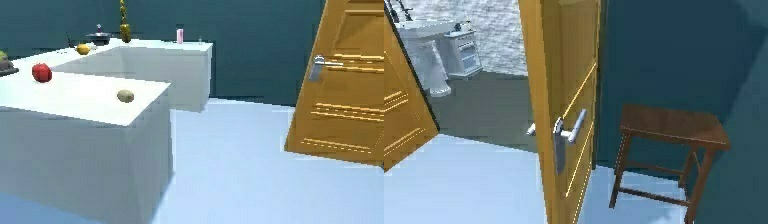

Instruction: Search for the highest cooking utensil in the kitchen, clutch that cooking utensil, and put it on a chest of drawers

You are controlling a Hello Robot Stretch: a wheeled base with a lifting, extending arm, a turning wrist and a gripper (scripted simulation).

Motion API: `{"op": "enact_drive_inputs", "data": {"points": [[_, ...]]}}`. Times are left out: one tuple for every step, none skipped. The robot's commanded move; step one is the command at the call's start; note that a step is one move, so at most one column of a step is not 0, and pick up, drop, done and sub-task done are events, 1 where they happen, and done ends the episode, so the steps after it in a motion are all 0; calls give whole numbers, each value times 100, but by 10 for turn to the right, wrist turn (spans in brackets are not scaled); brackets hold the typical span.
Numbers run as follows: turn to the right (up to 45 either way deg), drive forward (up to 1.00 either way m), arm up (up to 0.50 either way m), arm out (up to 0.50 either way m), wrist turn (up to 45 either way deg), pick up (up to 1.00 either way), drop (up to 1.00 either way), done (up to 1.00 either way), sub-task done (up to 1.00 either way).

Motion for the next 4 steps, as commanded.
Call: {"op": "enact_drive_inputs", "data": {"points": [[150, 0, 0, 0, 0, 0, 0, 0, 0], [0, 15, 0, 0, 0, 0, 0, 0, 0], [-60, 0, 0, 0, 0, 0, 0, 0, 0], [0, 100, 0, 0, 0, 0, 0, 0, 0]]}}
